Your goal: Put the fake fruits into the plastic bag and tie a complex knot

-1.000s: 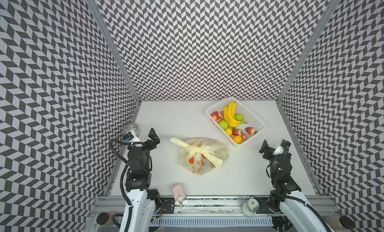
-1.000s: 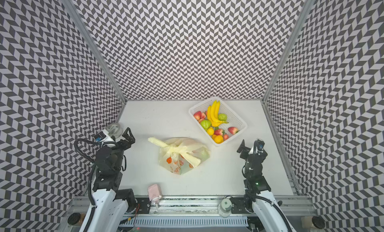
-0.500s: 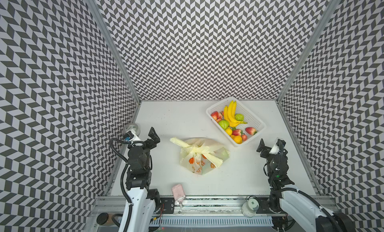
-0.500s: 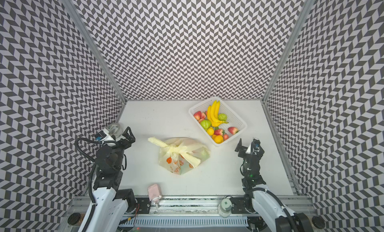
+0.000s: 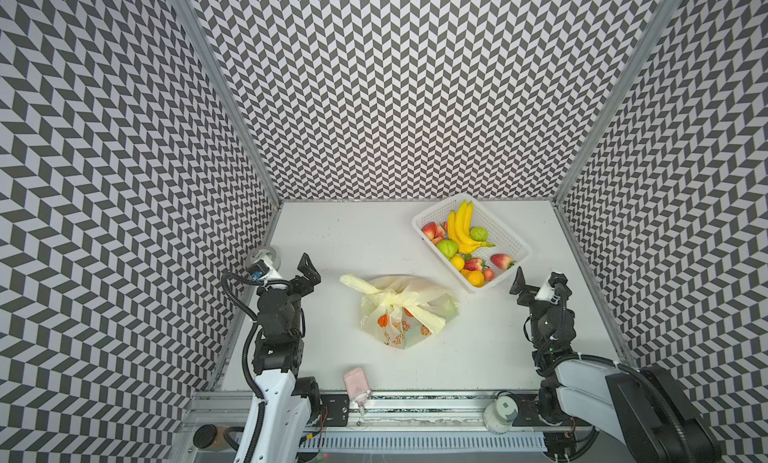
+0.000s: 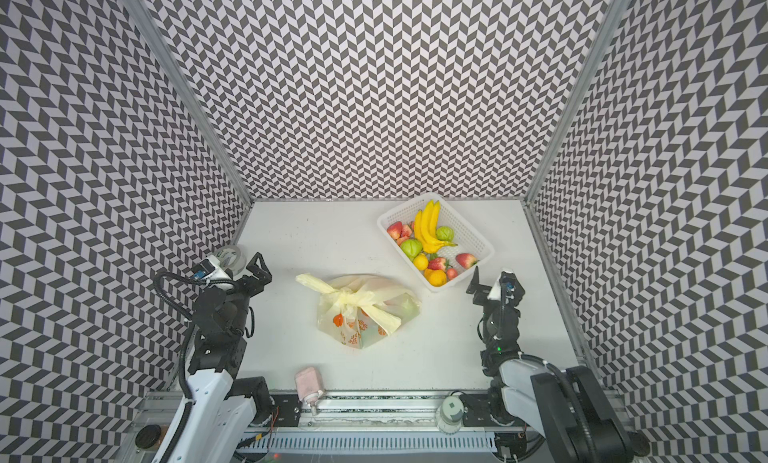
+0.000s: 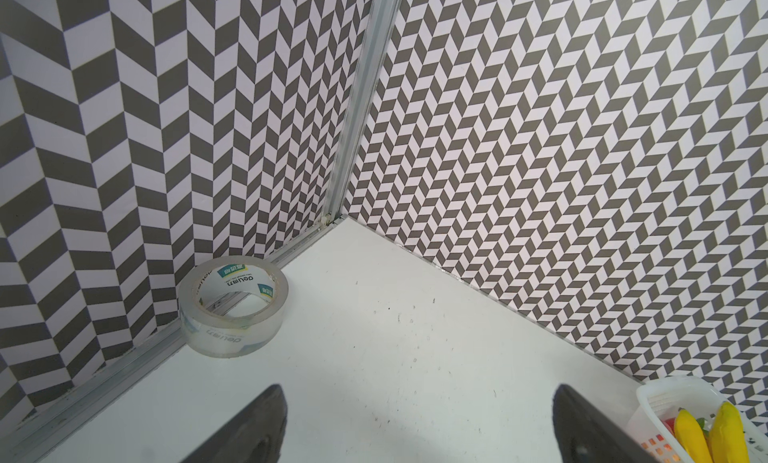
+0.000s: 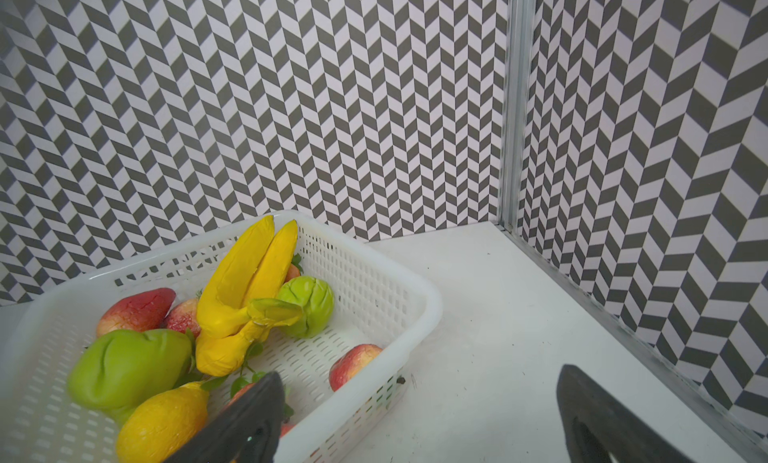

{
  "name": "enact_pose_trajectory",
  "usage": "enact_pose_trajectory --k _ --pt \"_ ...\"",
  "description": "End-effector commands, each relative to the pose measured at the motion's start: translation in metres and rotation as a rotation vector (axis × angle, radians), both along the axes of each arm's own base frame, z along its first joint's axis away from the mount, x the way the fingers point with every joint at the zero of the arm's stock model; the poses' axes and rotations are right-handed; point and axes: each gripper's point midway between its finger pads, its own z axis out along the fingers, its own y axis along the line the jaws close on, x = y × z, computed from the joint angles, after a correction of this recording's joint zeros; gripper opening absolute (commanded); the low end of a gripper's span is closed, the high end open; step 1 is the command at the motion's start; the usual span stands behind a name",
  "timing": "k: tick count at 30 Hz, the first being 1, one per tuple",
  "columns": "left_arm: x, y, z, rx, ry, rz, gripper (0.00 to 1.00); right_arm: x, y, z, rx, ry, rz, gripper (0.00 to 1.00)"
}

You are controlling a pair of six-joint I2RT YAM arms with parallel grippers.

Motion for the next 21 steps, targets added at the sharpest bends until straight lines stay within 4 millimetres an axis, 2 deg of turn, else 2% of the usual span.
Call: enact_pose_trajectory --k 1,11,14,21 --pt "-0.001 0.004 0.002 0.003 -0.019 0.022 1.00 -0.010 0.002 0.024 -0.035 -0.127 0.018 0.99" --pt "0.002 0.004 -0.001 0.006 -0.008 0.015 1.00 -0.013 0.005 0.022 -0.045 -0.187 0.035 0.99" --pt "0.004 0.003 -0.003 0.007 -0.004 0.013 1.00 -0.005 0.007 0.015 -0.055 -0.164 0.040 0.99" --pt "0.006 0.004 -0.005 0.013 0.003 0.017 1.00 0.008 0.007 0.014 -0.058 -0.160 0.029 0.99"
